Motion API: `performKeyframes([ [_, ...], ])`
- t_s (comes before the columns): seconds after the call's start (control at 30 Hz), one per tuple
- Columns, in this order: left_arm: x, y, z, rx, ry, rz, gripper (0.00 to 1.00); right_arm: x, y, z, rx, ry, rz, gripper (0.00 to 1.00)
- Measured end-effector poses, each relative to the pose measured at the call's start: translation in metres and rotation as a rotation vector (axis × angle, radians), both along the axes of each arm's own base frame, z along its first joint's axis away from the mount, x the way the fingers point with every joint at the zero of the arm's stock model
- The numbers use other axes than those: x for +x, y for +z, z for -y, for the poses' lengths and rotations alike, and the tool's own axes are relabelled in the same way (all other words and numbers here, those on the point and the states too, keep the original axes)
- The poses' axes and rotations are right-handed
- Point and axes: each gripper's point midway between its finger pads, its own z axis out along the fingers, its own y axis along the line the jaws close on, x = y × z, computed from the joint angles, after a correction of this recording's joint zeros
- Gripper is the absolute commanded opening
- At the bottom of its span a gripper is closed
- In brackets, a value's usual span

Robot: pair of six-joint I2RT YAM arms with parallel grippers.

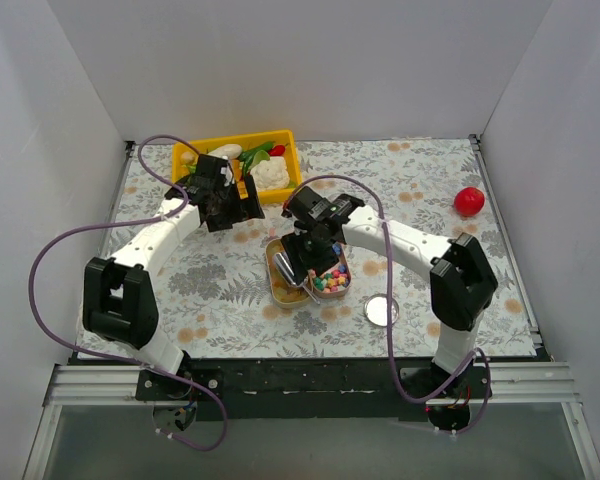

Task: Pack the candies
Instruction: Place the spatula in the storage box.

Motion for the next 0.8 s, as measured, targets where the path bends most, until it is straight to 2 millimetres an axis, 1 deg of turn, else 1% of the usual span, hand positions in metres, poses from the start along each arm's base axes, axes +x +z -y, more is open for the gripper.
performKeyframes([
  [0.03, 0.001, 0.003, 0.0, -0.002, 0.0, 0.008, 0.98, 0.0, 0.006, 0.002, 0.005, -0.006, 0.012, 0.7],
  [0.07, 0.002, 0.006, 0.0, -0.003, 0.0, 0.017, 0.98, 0.002, 0.014, 0.004, 0.014, -0.015, 0.026, 0.71],
  [0.2, 0.005, 0.019, 0.0, -0.009, 0.0, 0.051, 0.98, 0.012, 0.051, 0.012, 0.068, -0.066, 0.104, 0.72],
  [0.27, 0.005, 0.024, 0.0, -0.011, 0.002, 0.065, 0.98, 0.02, 0.066, 0.025, 0.075, -0.117, 0.142, 0.7],
  [0.3, 0.005, 0.025, 0.0, -0.013, 0.002, 0.069, 0.98, 0.026, 0.071, 0.033, 0.07, -0.149, 0.158, 0.67],
  [0.37, 0.005, 0.03, 0.0, -0.017, 0.002, 0.083, 0.98, 0.036, 0.076, 0.053, 0.057, -0.221, 0.19, 0.62],
  [0.47, 0.006, 0.036, 0.002, -0.028, -0.003, 0.102, 0.98, 0.041, 0.067, 0.1, -0.007, -0.362, 0.203, 0.61],
  [0.53, 0.007, 0.04, 0.004, -0.039, -0.009, 0.114, 0.98, 0.034, 0.053, 0.135, -0.075, -0.442, 0.19, 0.6],
  [0.6, 0.007, 0.041, 0.005, -0.046, -0.014, 0.119, 0.98, 0.021, 0.036, 0.165, -0.144, -0.503, 0.167, 0.6],
  [0.67, 0.008, 0.042, 0.007, -0.053, -0.019, 0.123, 0.98, 0.002, 0.018, 0.186, -0.212, -0.535, 0.121, 0.6],
  [0.8, 0.009, 0.045, 0.01, -0.07, -0.031, 0.132, 0.98, -0.033, -0.011, 0.209, -0.319, -0.574, 0.024, 0.59],
])
